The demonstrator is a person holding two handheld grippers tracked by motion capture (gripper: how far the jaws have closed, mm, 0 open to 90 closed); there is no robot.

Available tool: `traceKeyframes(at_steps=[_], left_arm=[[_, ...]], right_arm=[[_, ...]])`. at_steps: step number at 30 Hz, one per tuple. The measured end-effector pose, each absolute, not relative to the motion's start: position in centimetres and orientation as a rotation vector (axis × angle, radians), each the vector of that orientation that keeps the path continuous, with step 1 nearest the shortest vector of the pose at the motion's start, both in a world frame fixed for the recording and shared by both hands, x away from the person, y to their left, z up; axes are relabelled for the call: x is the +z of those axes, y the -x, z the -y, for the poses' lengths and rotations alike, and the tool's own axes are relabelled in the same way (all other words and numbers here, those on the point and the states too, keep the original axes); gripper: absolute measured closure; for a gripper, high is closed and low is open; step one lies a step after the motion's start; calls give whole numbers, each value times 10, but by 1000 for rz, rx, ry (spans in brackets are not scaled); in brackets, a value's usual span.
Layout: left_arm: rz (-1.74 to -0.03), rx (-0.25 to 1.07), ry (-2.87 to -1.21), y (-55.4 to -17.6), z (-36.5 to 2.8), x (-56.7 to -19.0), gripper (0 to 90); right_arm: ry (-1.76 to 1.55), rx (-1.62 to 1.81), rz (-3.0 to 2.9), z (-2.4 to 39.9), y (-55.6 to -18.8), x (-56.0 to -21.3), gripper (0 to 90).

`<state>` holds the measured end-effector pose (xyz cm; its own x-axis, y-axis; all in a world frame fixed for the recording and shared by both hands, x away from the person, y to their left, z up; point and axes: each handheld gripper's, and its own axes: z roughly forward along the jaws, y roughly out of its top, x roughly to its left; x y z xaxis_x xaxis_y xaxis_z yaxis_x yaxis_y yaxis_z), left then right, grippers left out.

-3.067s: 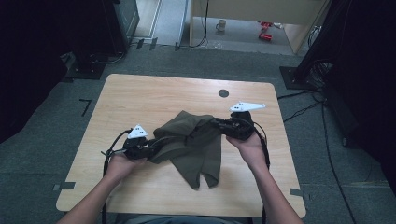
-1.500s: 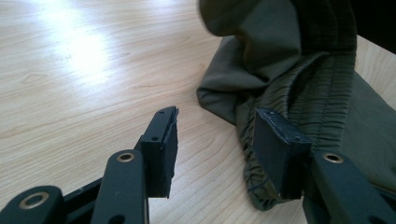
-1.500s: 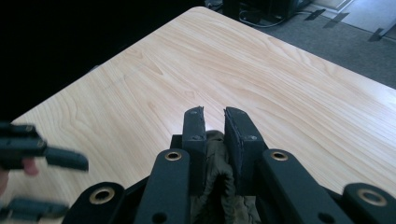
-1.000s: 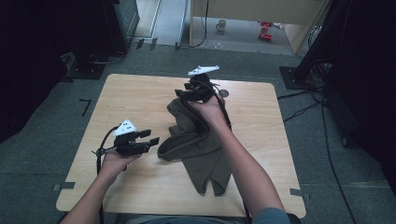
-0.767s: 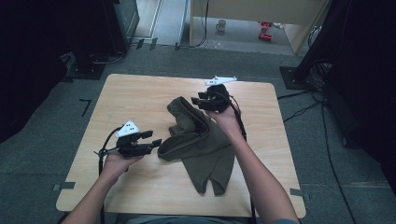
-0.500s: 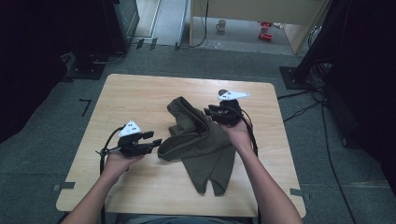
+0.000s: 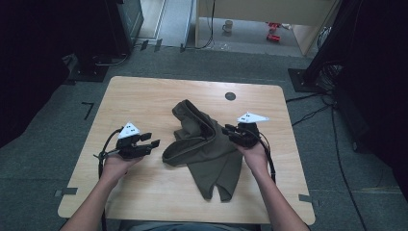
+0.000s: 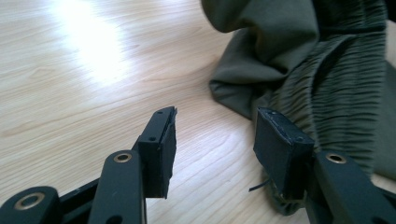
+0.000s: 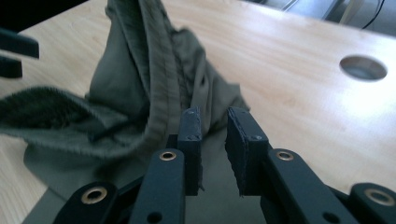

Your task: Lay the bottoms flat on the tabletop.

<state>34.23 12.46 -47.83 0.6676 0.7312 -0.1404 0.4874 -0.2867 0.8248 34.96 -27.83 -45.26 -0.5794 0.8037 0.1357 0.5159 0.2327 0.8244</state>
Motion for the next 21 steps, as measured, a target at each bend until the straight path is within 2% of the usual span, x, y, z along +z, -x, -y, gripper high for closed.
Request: traceKeyframes(at_steps=[6, 11, 21], left_arm=[[-970, 350, -1949, -342, -132, -478, 501], [-991, 349, -1940, -344, -138, -479, 501], [-1004, 341, -1931, -345, -142, -480, 500]], right_arm=[[-1251, 1237, -2244, 275, -344, -475, 761], [-1228, 1238, -2304, 259, -347, -485, 728], [-1120, 1323, -2299, 210, -368, -460, 683]])
